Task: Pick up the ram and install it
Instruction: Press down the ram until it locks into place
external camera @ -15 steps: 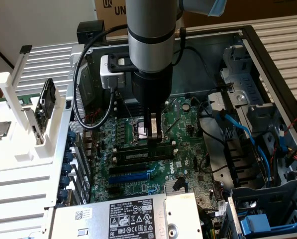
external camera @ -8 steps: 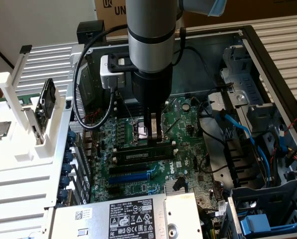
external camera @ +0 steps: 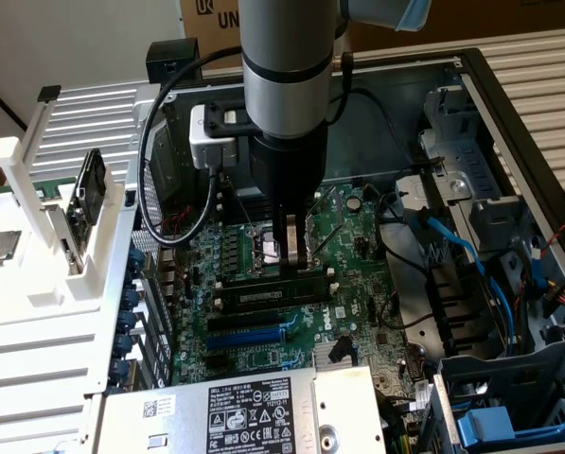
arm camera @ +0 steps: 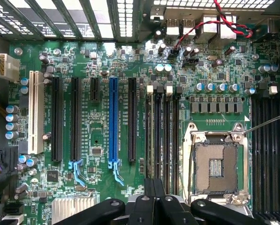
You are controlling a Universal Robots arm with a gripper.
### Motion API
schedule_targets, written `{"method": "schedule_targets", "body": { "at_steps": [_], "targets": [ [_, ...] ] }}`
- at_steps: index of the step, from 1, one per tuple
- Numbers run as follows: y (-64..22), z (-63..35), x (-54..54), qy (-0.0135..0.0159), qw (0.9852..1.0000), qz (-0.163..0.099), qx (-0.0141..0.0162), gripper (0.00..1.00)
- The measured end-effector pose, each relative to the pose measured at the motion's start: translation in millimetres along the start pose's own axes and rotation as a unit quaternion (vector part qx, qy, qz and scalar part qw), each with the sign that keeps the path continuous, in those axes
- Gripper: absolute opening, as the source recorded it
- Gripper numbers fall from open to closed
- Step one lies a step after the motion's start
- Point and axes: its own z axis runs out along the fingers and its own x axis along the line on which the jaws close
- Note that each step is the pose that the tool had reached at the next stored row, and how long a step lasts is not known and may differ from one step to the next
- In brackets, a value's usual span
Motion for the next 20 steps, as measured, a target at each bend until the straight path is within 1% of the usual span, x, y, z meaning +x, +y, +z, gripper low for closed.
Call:
{"method": "schedule_targets", "body": {
  "at_steps": [5,9,20],
  "targets": [
    [1.9,0.6,-0.1,-0.0002,1.0,0.0,0.0001,0.1],
    [6.1,1.4,-0.1,-0.0001,1.0,0.0,0.0003,0.1],
    [8.3,3.7,-3.8,-0.0001,1.0,0.0,0.0003,0.1]
  ]
}}
